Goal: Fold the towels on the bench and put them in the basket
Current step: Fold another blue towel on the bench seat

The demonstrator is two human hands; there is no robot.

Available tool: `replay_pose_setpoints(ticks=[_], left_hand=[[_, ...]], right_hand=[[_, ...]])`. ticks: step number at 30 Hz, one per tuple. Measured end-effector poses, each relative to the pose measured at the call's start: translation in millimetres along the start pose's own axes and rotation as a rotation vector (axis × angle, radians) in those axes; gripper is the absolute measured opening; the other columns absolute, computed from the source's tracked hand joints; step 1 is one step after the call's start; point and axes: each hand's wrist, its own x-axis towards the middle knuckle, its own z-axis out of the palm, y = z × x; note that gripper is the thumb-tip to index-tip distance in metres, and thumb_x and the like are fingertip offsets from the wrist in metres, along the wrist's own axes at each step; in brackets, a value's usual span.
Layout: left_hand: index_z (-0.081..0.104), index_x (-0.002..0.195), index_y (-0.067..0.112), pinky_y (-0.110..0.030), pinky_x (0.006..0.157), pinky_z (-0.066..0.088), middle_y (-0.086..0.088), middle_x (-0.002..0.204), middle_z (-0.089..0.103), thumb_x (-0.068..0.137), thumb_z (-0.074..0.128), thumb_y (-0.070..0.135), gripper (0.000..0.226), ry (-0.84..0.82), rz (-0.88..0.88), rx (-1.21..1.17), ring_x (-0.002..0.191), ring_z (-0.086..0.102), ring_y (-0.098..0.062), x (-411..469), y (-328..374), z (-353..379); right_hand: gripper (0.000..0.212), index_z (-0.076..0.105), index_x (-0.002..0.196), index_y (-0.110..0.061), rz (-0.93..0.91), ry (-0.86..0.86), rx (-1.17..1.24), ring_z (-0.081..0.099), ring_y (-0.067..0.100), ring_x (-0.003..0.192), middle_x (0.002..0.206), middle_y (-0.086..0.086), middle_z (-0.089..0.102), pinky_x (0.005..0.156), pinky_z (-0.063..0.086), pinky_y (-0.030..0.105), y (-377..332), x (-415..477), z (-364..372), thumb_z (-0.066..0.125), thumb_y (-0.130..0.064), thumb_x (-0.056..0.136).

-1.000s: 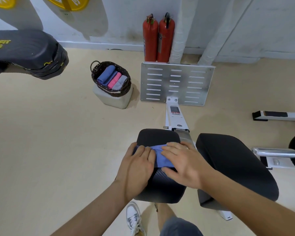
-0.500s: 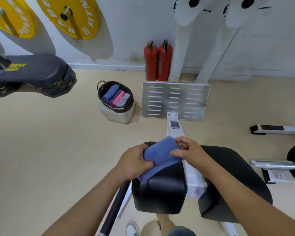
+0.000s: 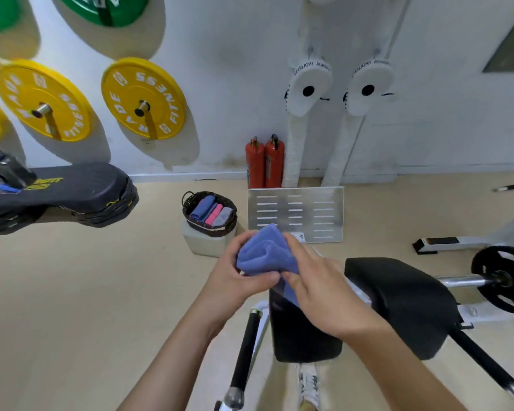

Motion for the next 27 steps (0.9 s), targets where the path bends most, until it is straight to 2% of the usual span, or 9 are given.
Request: replay_pose_setpoints(ticks=[2,5,9,11,14,18,21,24,27], left_hand=[[0.05,0.127,0.03,-0.024,0.081,0.055,0.009,0.116,0.063,0.065,0.084,0.004,0.075,-0.038,0.072,0.138,0.101,0.064,-0.004,-22,17,-16],[0.05,0.124,0.037,-0.028,0.087,0.054,0.017,0.114,0.059,0.063,0.088,0.019,0.074,-0.04,0.147,0.341,0.101,0.061,-0.002,-49,33,-26],[0.055,0.102,0.036,-0.038,0.084,0.052,0.008,0.102,0.061,0.068,0.078,0.038,0.041,-0.075,0.284,0.483,0.097,0.06,-0.014,-75,44,-29],[0.054,0.095,0.032,-0.028,0.077,0.049,0.01,0.092,0.059,0.078,0.068,0.039,0.023,-0.085,0.347,0.537,0.089,0.057,-0.011,-87,49,-30],[0.051,0.089,0.025,-0.016,0.064,0.04,0.009,0.079,0.054,0.089,0.056,0.037,0.013,-0.071,0.394,0.533,0.072,0.049,-0.005,-104,53,-33],[0.053,0.087,0.022,-0.02,0.069,0.042,0.006,0.081,0.056,0.095,0.045,0.032,0.015,-0.008,0.362,0.455,0.075,0.051,-0.007,-115,45,-36],[0.057,0.088,0.019,-0.02,0.07,0.044,0.001,0.082,0.059,0.093,0.043,0.033,0.02,0.02,0.277,0.38,0.077,0.054,-0.007,-121,36,-48],[0.058,0.089,0.019,-0.015,0.069,0.044,0.006,0.081,0.059,0.093,0.043,0.036,0.023,0.015,0.232,0.358,0.078,0.054,-0.004,-122,31,-71],[0.056,0.091,0.02,-0.018,0.073,0.043,0.011,0.08,0.056,0.093,0.04,0.042,0.028,-0.019,0.17,0.381,0.079,0.052,-0.004,-112,26,-110]], right_hand=[[0.067,0.004,0.151,-0.031,-0.043,0.048,-0.124,0.039,0.01,0.127,0.139,-0.009,0.039,0.104,0.024,0.033,-25,-18,5,0.044,-0.021,0.097],[0.078,-0.001,0.149,-0.033,-0.072,0.085,-0.214,0.036,0.008,0.125,0.132,-0.012,0.037,0.096,0.019,0.029,-53,-38,13,0.047,-0.012,0.091],[0.078,0.001,0.148,-0.037,-0.112,0.028,-0.153,0.036,0.007,0.125,0.131,-0.013,0.036,0.103,0.025,0.036,-67,-54,14,0.052,-0.019,0.091],[0.075,0.011,0.145,-0.045,-0.108,-0.101,0.011,0.039,0.007,0.126,0.134,-0.017,0.039,0.106,0.029,0.039,-65,-59,8,0.058,-0.037,0.088],[0.063,0.043,0.128,-0.045,-0.045,-0.308,0.288,0.054,0.005,0.114,0.123,-0.018,0.057,0.101,0.044,0.04,-56,-62,-1,0.066,-0.062,0.071],[0.036,0.059,0.1,-0.038,-0.04,-0.415,0.367,0.064,0.005,0.091,0.097,-0.014,0.067,0.09,0.052,0.038,-58,-62,-5,0.06,-0.066,0.076],[0.023,0.065,0.09,-0.044,-0.01,-0.531,0.415,0.065,0.002,0.088,0.09,-0.018,0.069,0.089,0.051,0.03,-68,-59,-2,0.048,-0.06,0.089],[0.031,0.064,0.108,-0.036,0.056,-0.707,0.475,0.065,0.009,0.102,0.105,-0.01,0.07,0.098,0.048,0.034,-76,-46,6,0.045,-0.055,0.093],[0.038,0.051,0.132,-0.021,0.081,-0.762,0.5,0.061,0.01,0.112,0.125,0.001,0.064,0.1,0.047,0.029,-94,-16,22,0.046,-0.038,0.098]])
